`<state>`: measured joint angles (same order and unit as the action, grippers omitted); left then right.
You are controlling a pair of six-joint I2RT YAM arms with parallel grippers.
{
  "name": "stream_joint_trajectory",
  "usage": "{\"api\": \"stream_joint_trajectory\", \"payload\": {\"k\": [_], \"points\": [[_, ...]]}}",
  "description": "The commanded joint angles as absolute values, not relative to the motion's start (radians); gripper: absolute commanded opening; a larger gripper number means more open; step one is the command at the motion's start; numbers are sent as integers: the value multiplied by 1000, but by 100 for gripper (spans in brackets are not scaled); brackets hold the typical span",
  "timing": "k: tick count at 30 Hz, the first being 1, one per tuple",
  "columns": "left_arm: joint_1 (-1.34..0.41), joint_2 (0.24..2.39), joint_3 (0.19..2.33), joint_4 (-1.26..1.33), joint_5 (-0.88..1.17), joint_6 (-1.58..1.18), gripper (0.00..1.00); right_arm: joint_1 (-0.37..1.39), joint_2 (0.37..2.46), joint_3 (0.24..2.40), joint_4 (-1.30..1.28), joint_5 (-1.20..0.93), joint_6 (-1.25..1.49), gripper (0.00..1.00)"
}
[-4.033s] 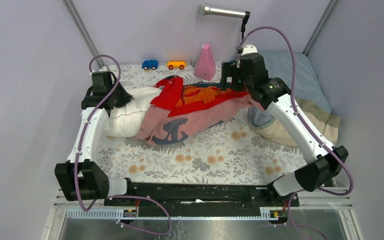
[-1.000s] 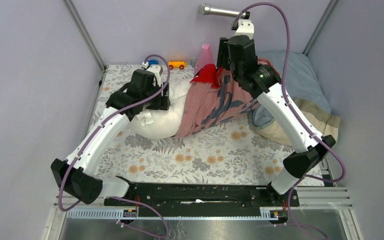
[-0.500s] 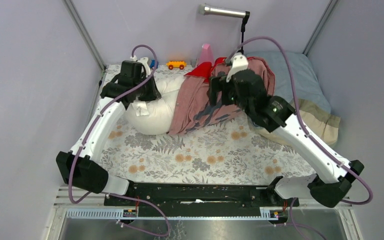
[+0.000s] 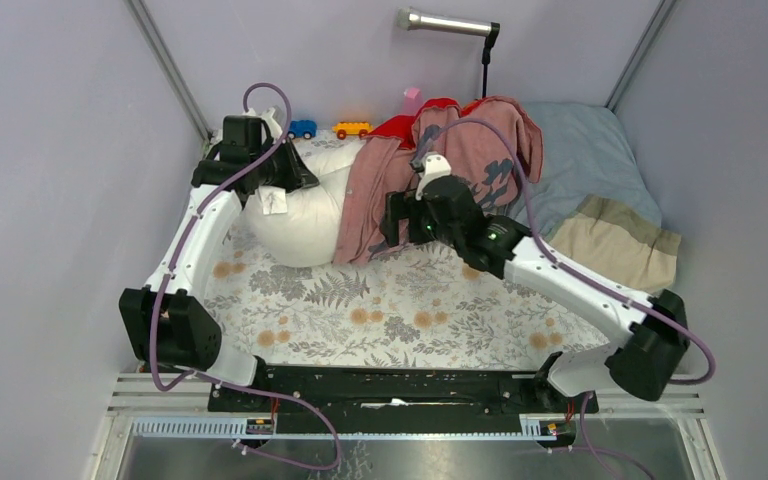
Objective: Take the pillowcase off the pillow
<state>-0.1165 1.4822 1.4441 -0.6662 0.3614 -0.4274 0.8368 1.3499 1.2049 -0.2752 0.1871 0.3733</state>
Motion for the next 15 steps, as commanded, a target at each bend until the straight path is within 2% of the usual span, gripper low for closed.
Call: {"api": "stream_joint_trajectory", "payload": {"k": [1,3,5,7,9,11,15], "points": [[-105,1476,1399,-673,330,-407,3,836,1435,1264,-125,86,451,95],[-105,1464,1390,-666,329,-399,4,836,1481,1287,-122,104,462,89],[-105,1451,1387,-663,312,-397,3,836,1515,1305,-140,146,468,75],[-104,1438,1388,-662,283,-397,3,836,1516,1305,-176,227,482,43],[-104,1422,1387,-663,236,-397,3,829,1460,1252,-161,326,484,20],[-100,1400,1386,-660,195,-398,3,783,1398,1182,-153,341,494,1],[-97,1374,1411,-691,16,-367,3,582,1246,1051,-150,290,565,0]]}}
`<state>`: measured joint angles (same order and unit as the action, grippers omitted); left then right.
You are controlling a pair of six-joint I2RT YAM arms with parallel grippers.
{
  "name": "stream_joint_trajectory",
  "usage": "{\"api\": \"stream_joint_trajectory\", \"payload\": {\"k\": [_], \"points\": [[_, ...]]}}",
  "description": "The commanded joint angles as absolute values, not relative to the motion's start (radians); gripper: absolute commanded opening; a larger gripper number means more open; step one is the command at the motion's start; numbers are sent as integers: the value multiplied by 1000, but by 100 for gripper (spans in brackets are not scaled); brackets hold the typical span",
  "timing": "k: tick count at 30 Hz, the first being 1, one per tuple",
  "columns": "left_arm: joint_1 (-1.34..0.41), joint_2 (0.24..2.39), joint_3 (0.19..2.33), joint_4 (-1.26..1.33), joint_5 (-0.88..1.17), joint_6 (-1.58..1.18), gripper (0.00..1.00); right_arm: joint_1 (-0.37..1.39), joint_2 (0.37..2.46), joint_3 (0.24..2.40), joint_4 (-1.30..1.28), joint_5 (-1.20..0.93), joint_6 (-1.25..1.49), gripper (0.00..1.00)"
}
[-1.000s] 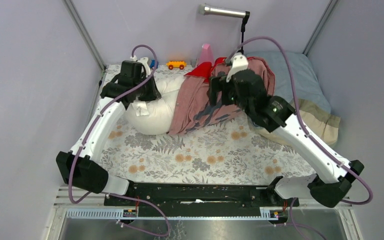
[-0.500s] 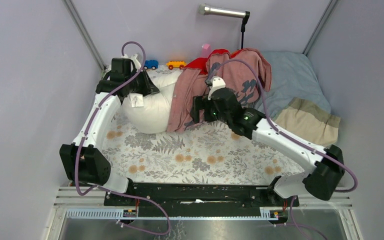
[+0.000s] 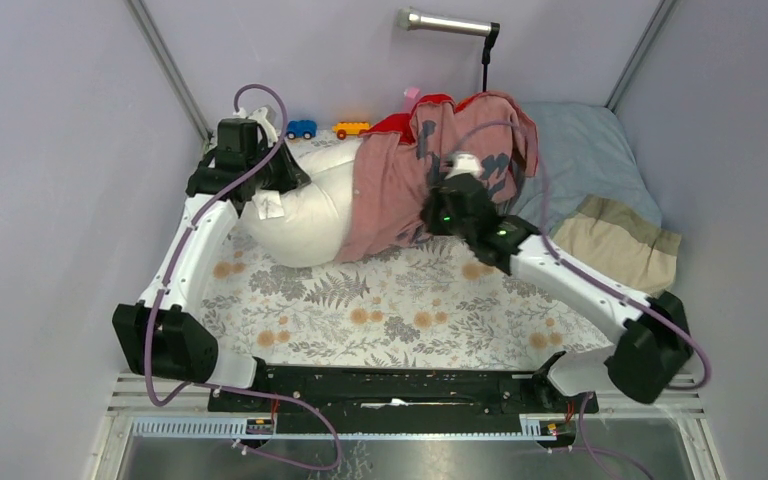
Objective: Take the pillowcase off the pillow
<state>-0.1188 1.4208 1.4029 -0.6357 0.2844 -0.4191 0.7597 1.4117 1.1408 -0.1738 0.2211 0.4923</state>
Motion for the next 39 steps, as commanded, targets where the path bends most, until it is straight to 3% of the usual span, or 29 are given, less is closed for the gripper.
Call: {"api": "stream_joint_trajectory", "payload": {"k": [1,6,10,14,18,19,21,22,23,24,25,26,33,39], "points": [[-95,1369,1420,-701,-39,-364,3,538,1202,1020,-144,315,574,0],[-94,1341,1432,-714,-113,-356,3,435,995,944,-136,500,578,0],[-93,1332,1454,-737,-171,-344,2,431,921,987,-175,530,566,0],[-94,1326,1480,-764,-253,-328,3,431,882,1024,-188,489,544,0],[-96,1360,1494,-765,-182,-304,12,433,895,1031,-142,336,538,0],[-99,1374,1502,-769,-159,-302,18,432,908,1034,-124,286,538,0],[-114,1392,1522,-780,-139,-286,54,433,957,1041,-82,164,546,0],[-127,1391,1534,-786,-153,-283,65,433,989,1050,-74,111,553,2],[-148,1381,1543,-788,-178,-285,72,432,1029,1065,-78,57,554,13],[-162,1355,1539,-779,-194,-283,76,433,1067,1082,-81,-5,540,36],[-174,1319,1529,-761,-198,-278,85,433,1110,1100,-90,-62,523,72],[-188,1276,1509,-727,-200,-271,97,432,1149,1121,-107,-105,511,97],[-273,1024,1388,-587,-168,-263,99,453,1220,1112,-135,-179,459,100],[-294,946,1278,-588,-137,-294,99,630,1306,1169,-241,6,343,100]]}}
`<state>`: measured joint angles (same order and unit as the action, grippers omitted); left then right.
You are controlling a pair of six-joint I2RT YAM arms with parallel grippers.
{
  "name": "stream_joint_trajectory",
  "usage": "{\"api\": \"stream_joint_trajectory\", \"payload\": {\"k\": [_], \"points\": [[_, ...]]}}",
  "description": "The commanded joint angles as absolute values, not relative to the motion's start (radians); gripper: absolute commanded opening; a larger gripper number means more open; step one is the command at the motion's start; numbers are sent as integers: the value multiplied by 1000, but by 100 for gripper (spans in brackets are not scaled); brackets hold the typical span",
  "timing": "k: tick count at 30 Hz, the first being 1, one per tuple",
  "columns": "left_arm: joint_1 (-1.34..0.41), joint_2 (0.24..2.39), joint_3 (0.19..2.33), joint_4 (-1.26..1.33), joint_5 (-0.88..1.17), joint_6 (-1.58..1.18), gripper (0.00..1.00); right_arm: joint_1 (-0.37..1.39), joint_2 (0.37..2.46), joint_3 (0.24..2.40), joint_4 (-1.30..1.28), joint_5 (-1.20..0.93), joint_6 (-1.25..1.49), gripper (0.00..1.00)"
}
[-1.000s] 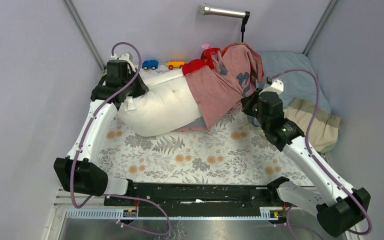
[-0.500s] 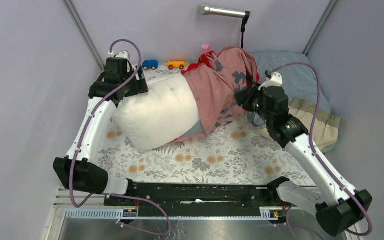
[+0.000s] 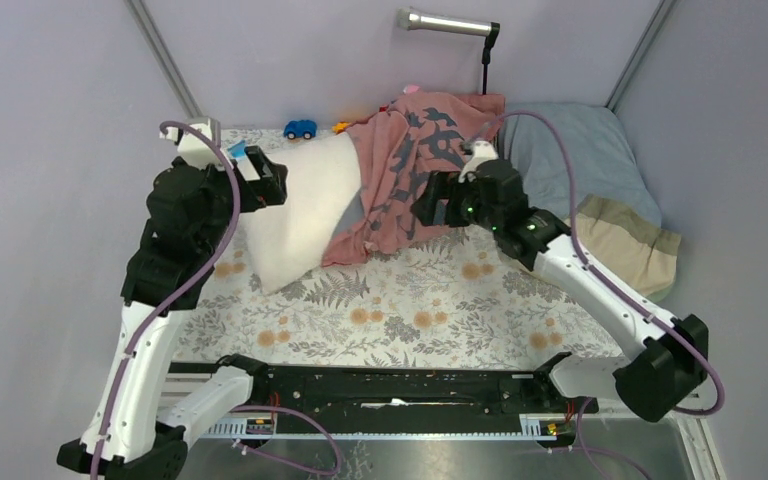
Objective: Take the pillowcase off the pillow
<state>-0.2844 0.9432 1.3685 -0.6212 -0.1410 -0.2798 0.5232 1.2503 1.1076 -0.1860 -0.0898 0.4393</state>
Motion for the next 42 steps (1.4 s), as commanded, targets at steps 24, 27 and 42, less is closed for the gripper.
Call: {"api": "stream_joint_trajectory", "payload": {"k": [24,27,42], "points": [[-289,890,787,-489,-360,-851,99,688,1738,1360,-156,14,472,26],[-283,930,784,-468,-332,-831,99,688,1723,1342,-155,28,466,7],[-178,1156,661,-153,-276,-908,74,676,1479,1130,-106,240,451,0]]}}
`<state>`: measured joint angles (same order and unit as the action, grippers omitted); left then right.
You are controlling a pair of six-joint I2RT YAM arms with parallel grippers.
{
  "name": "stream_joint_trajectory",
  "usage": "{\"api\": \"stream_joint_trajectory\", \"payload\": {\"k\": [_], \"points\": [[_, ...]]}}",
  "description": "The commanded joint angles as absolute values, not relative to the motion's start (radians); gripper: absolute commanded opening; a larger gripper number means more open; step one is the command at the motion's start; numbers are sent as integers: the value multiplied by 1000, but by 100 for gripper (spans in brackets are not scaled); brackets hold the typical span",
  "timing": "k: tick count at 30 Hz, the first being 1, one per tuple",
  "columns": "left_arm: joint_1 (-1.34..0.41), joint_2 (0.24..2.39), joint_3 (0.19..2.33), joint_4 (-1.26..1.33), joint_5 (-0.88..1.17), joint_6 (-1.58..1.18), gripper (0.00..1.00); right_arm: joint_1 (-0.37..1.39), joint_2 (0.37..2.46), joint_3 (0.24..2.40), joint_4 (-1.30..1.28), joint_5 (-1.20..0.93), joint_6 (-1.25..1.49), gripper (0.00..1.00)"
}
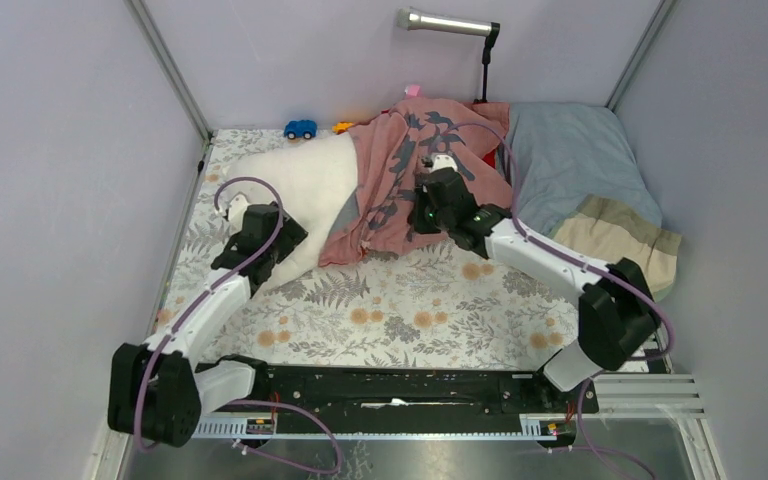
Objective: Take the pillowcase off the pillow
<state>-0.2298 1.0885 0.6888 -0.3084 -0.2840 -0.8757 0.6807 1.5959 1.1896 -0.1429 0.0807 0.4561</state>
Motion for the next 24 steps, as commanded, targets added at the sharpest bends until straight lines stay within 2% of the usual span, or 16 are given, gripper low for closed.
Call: {"api": "stream_joint_trajectory", "payload": {"k": [1,2,3,7,11,15,19,20,21,22,23,24], "points": [[-155,1167,654,-133,-267,-900,50,666,1451,1108,-108,300,459,0],[-131,1170,647,-117,-254,-893,18,646,1421,1087,-111,329,471,0],[-99,1164,644,-120,-243,-894,0,617,1388,1061,-113,344,490,0],[-9,1049,631,-183,-323,-918,0,449,1206,932,-107,424,618,0],[-2,872,634,-270,-487,-968,0,388,1036,825,-85,601,689,0],[-2,799,644,-299,-523,-977,0,383,987,791,-11,509,661,0],[-1,809,668,-329,-506,-970,0,384,1004,798,54,323,611,2],[-1,805,671,-328,-487,-966,0,384,1000,791,79,272,590,9],[-1,803,672,-312,-447,-958,0,384,995,785,104,213,567,27],[-1,803,668,-276,-386,-930,0,383,991,781,122,161,548,53],[-2,809,666,-242,-317,-899,8,384,991,783,134,113,532,75],[-2,821,673,-216,-240,-869,23,384,998,793,126,71,521,86]]}}
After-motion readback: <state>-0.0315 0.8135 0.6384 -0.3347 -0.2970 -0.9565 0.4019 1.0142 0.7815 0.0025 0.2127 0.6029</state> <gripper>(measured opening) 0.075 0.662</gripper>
